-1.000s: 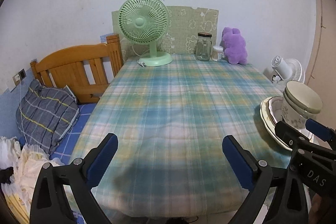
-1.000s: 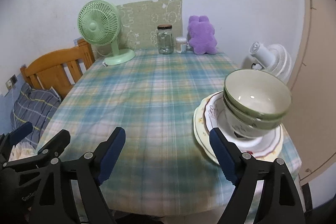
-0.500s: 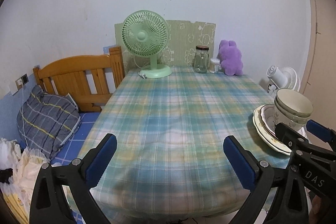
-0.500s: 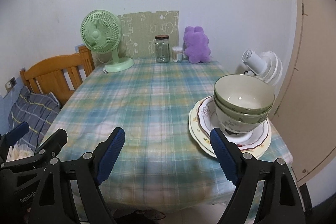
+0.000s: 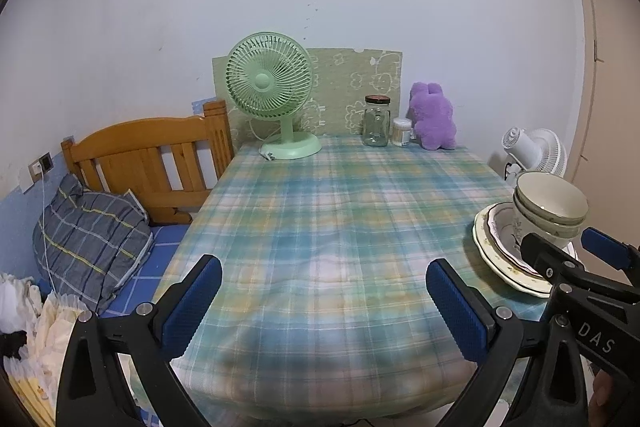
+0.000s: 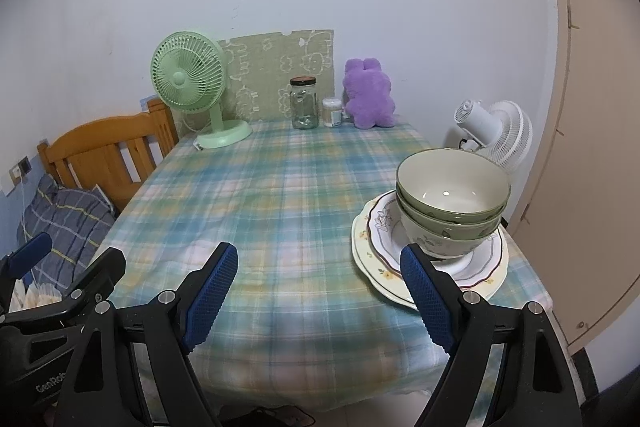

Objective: Organize plates and bowls

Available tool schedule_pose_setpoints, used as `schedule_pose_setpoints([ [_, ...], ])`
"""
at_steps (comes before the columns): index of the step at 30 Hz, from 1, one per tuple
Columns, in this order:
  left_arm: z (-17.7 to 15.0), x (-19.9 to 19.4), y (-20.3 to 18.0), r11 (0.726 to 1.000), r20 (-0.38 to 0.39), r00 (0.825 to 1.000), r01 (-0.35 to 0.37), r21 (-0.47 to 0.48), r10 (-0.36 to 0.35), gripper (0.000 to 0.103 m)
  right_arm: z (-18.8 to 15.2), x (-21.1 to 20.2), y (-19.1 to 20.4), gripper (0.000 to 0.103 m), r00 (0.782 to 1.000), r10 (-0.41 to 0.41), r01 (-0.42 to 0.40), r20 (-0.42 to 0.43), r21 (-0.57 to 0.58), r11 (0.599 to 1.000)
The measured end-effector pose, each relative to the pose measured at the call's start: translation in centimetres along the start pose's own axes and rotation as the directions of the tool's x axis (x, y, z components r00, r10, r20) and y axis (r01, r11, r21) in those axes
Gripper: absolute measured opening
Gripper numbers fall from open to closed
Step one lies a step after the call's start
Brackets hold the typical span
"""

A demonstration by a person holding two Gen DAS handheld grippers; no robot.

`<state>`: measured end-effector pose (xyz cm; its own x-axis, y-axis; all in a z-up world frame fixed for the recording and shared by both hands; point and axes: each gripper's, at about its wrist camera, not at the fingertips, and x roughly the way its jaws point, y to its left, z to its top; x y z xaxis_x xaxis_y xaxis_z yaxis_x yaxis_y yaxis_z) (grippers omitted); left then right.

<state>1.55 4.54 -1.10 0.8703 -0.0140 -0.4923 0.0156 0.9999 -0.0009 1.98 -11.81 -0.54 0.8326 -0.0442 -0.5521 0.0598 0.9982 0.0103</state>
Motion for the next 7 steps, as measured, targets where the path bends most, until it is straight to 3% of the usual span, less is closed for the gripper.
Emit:
schedule_pose_setpoints([
  [7, 0.20, -0.20, -0.09, 1.000, 0.005, 1.000, 0.002, 0.003, -0.002, 0.103, 0.17, -0.22, -0.14, 0.086, 1.000, -0.004, 0.004, 0.004, 0.003, 1.000],
])
